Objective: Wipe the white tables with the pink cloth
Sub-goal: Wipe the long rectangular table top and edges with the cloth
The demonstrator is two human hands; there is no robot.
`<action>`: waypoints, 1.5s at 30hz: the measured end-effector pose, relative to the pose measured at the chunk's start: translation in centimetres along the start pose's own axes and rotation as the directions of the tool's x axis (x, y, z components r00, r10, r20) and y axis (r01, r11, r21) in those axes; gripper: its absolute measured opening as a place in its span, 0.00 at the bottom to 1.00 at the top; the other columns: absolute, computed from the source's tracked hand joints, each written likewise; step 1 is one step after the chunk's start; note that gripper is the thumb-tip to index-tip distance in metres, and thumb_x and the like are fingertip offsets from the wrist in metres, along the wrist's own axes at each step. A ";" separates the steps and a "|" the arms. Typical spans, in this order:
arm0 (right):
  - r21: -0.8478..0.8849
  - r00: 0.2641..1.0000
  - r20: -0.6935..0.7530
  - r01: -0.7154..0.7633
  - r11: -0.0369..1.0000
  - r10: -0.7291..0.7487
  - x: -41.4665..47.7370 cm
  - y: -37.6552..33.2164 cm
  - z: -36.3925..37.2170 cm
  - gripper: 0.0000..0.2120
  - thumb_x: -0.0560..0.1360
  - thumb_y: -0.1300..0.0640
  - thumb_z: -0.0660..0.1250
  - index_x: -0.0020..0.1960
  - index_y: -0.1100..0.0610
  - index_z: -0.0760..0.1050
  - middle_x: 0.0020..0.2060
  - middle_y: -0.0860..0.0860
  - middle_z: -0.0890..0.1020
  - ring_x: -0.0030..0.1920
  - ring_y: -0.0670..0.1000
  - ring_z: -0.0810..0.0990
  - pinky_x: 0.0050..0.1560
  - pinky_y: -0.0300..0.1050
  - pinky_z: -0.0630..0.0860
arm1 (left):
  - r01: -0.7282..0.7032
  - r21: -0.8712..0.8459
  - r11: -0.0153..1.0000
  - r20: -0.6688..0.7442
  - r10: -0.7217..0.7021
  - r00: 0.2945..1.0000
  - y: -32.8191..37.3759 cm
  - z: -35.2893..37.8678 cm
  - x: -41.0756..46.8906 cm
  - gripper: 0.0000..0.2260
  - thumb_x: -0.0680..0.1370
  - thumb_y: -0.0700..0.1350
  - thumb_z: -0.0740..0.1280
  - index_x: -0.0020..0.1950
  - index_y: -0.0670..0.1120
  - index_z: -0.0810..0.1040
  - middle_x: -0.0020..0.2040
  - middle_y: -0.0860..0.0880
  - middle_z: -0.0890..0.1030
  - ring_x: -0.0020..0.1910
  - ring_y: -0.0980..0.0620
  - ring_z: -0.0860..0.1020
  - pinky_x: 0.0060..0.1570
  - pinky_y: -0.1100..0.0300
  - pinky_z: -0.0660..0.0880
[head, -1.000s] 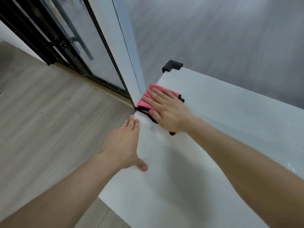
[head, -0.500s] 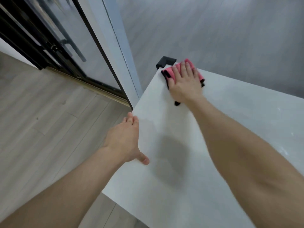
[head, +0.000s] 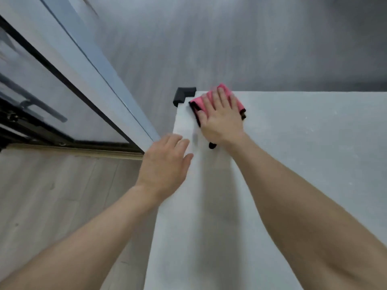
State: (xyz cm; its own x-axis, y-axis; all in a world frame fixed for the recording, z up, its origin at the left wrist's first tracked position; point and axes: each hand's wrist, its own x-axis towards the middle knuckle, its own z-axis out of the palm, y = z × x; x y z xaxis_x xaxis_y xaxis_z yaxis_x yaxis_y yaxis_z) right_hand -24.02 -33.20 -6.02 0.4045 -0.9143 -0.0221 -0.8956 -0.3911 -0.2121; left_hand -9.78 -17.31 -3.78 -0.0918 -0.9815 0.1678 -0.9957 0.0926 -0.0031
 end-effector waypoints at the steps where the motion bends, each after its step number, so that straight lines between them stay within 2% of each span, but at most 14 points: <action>1: 0.002 0.995 0.022 0.096 0.995 -0.096 0.5 -2.0 0.4 0.31 0.88 0.40 0.45 0.89 0.49 0.52 0.88 0.53 0.49 0.88 0.53 0.43 0.86 0.58 0.38 | -0.019 -0.047 0.999 -0.036 0.017 0.999 0.2 1.5 0.2 0.15 0.85 0.50 0.63 0.62 0.41 0.81 0.60 0.43 0.81 0.61 0.40 0.79 0.59 0.43 0.78; 5: -0.059 0.980 0.012 0.197 0.979 -0.197 -0.5 3.3 -0.5 0.32 0.85 0.36 0.42 0.88 0.43 0.54 0.88 0.48 0.51 0.88 0.49 0.46 0.86 0.53 0.41 | -0.006 -0.164 0.986 -0.144 -0.018 0.989 1.1 4.2 -0.6 0.18 0.85 0.46 0.63 0.71 0.39 0.78 0.69 0.39 0.78 0.72 0.38 0.75 0.71 0.42 0.72; 10: 0.013 0.904 -0.068 -0.423 0.906 0.422 -1.0 6.6 -1.2 0.33 0.86 0.39 0.46 0.88 0.49 0.53 0.88 0.57 0.50 0.88 0.56 0.43 0.86 0.59 0.38 | 0.003 -0.247 0.969 -0.151 -0.041 0.988 0.9 4.4 -0.7 0.18 0.83 0.44 0.65 0.72 0.40 0.77 0.69 0.40 0.77 0.74 0.38 0.74 0.73 0.42 0.70; 14: 0.061 0.973 -0.004 -0.229 0.971 0.230 2.9 -2.4 -0.2 0.31 0.88 0.41 0.48 0.88 0.50 0.54 0.86 0.64 0.50 0.87 0.62 0.44 0.85 0.61 0.36 | 0.004 -0.253 0.967 -0.131 -0.038 0.991 0.7 4.7 -0.9 0.19 0.82 0.43 0.66 0.72 0.39 0.78 0.71 0.39 0.77 0.75 0.37 0.74 0.73 0.40 0.70; 17: -0.006 0.994 -0.032 -0.108 0.994 0.108 0.7 1.8 -0.7 0.31 0.86 0.39 0.45 0.88 0.45 0.56 0.88 0.55 0.54 0.88 0.55 0.47 0.86 0.57 0.40 | -0.003 -0.263 0.965 -0.116 -0.029 0.993 0.6 4.7 -0.8 0.20 0.82 0.45 0.65 0.73 0.40 0.77 0.72 0.39 0.76 0.76 0.38 0.72 0.74 0.39 0.68; 22: 0.029 0.843 -0.136 -0.522 0.853 0.521 -1.3 5.6 -0.7 0.31 0.87 0.41 0.48 0.88 0.47 0.53 0.88 0.56 0.51 0.88 0.55 0.44 0.86 0.57 0.37 | -0.081 -0.258 0.963 -0.151 0.043 0.988 0.5 5.3 -0.6 0.18 0.83 0.45 0.65 0.72 0.42 0.79 0.73 0.42 0.77 0.77 0.40 0.73 0.75 0.37 0.67; 28: -0.031 0.990 -0.035 -0.138 0.990 0.137 -7.6 0.7 -0.1 0.30 0.88 0.39 0.43 0.88 0.44 0.50 0.88 0.50 0.47 0.88 0.50 0.42 0.86 0.55 0.38 | -0.066 -0.263 0.963 -0.147 0.028 0.989 0.3 5.0 -0.2 0.18 0.83 0.47 0.63 0.72 0.44 0.79 0.73 0.44 0.78 0.76 0.42 0.72 0.77 0.38 0.66; 31: -0.075 0.986 -0.015 -0.170 0.983 0.169 -16.7 3.7 -0.1 0.30 0.86 0.37 0.42 0.87 0.40 0.49 0.88 0.46 0.46 0.87 0.47 0.40 0.86 0.52 0.38 | -0.066 -0.284 0.957 -0.141 0.027 0.990 0.1 5.1 -0.1 0.18 0.84 0.48 0.62 0.71 0.45 0.79 0.73 0.44 0.78 0.76 0.41 0.72 0.77 0.38 0.65; 35: 0.028 0.669 -0.218 -0.724 0.690 0.711 -24.3 2.8 0.3 0.31 0.87 0.40 0.43 0.88 0.47 0.56 0.87 0.56 0.55 0.88 0.54 0.47 0.87 0.58 0.43 | -0.076 -0.292 0.953 -0.160 0.030 0.987 0.1 5.4 0.2 0.16 0.84 0.49 0.61 0.69 0.47 0.79 0.72 0.45 0.78 0.75 0.42 0.73 0.77 0.40 0.65; 36: 0.038 0.669 -0.232 -0.719 0.694 0.706 -24.5 -0.2 1.4 0.31 0.87 0.41 0.45 0.87 0.50 0.59 0.87 0.58 0.57 0.88 0.57 0.50 0.86 0.60 0.45 | -0.074 -0.296 0.952 -0.155 0.029 0.987 0.0 5.4 0.2 0.15 0.85 0.49 0.61 0.68 0.48 0.79 0.72 0.46 0.78 0.74 0.42 0.72 0.77 0.41 0.64; 39: -0.032 0.956 -0.109 -0.279 0.960 0.274 -26.7 -9.4 3.4 0.29 0.88 0.41 0.49 0.86 0.48 0.61 0.87 0.55 0.56 0.88 0.55 0.50 0.87 0.59 0.44 | -0.069 -0.309 0.949 -0.150 0.023 0.988 -0.2 5.3 0.2 0.15 0.85 0.50 0.60 0.67 0.49 0.79 0.72 0.47 0.78 0.74 0.43 0.72 0.77 0.42 0.64; 41: -0.027 0.985 -0.048 -0.164 0.986 0.163 -29.1 -8.0 2.3 0.29 0.87 0.39 0.49 0.87 0.44 0.58 0.88 0.50 0.53 0.88 0.51 0.46 0.87 0.55 0.42 | -0.087 -0.300 0.950 -0.151 0.043 0.988 -0.2 5.4 0.3 0.15 0.85 0.52 0.58 0.67 0.49 0.78 0.71 0.47 0.78 0.73 0.43 0.72 0.78 0.43 0.63; 43: -0.062 0.919 -0.087 -0.390 0.919 0.384 -30.9 -3.2 1.6 0.31 0.86 0.36 0.48 0.87 0.43 0.57 0.88 0.48 0.51 0.87 0.48 0.43 0.87 0.53 0.40 | -0.100 -0.290 0.952 -0.155 0.056 0.986 0.0 5.4 0.4 0.15 0.86 0.53 0.58 0.66 0.49 0.78 0.69 0.46 0.78 0.71 0.43 0.73 0.77 0.43 0.64; 45: 0.008 0.716 -0.174 -0.686 0.728 0.677 -31.6 -0.5 1.0 0.35 0.85 0.37 0.43 0.87 0.51 0.56 0.88 0.54 0.52 0.88 0.53 0.43 0.87 0.55 0.40 | -0.104 -0.295 0.950 -0.175 0.053 0.983 0.1 5.4 0.4 0.15 0.86 0.52 0.58 0.63 0.48 0.80 0.66 0.46 0.79 0.69 0.42 0.75 0.75 0.43 0.65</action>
State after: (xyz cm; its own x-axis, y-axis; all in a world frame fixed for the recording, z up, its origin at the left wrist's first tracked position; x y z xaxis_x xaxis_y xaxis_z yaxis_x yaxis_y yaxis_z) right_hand -36.21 -3.99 -6.22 -0.3487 -0.9372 0.0107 -0.9276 0.3434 -0.1470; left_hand -9.94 -18.63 -8.99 -0.1411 -0.9308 0.3373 -0.9326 0.2392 0.2701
